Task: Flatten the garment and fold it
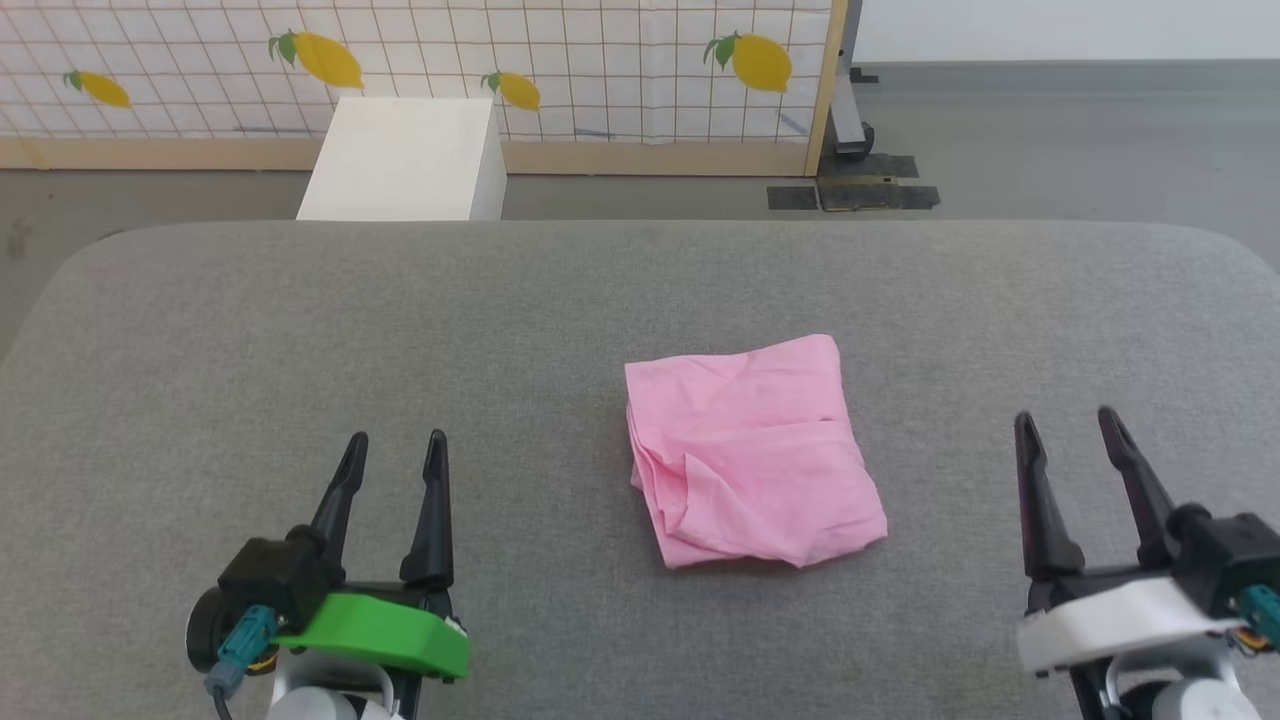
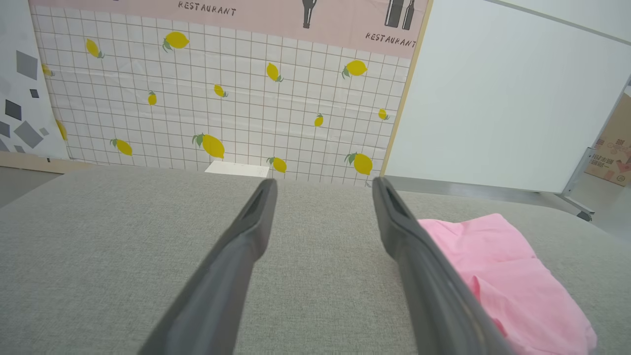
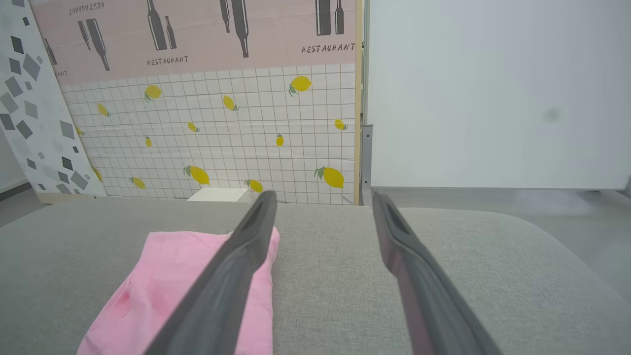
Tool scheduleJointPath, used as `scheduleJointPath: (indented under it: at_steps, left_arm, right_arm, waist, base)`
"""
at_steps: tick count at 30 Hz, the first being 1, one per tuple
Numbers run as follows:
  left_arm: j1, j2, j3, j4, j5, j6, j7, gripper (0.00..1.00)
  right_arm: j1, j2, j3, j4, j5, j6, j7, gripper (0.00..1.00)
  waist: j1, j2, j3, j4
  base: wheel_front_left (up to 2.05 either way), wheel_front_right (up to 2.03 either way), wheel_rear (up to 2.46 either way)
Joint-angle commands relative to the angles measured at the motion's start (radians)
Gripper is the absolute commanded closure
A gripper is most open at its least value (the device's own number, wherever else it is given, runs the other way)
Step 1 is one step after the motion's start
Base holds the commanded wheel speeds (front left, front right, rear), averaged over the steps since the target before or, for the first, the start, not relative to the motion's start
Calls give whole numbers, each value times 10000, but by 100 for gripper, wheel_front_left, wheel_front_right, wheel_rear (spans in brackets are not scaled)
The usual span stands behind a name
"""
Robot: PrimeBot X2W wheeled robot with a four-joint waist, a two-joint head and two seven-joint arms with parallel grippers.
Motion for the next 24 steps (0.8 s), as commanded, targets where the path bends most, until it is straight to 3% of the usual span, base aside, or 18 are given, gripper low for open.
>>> scheduleJointPath:
  at_steps: [1, 24]
  left_arm:
    - [190, -22, 25, 27, 77, -58, -47, 0]
    - [264, -22, -66, 162, 59, -66, -47, 0]
  right_arm:
    - [226, 72, -16, -85, -144, -15, -103, 0]
    - [786, 128, -41, -298, 186, -15, 65, 0]
  waist:
    - [0, 0, -47, -39]
    - [0, 0, -86, 39]
  base:
    - [0, 0, 0]
    - [0, 0, 0]
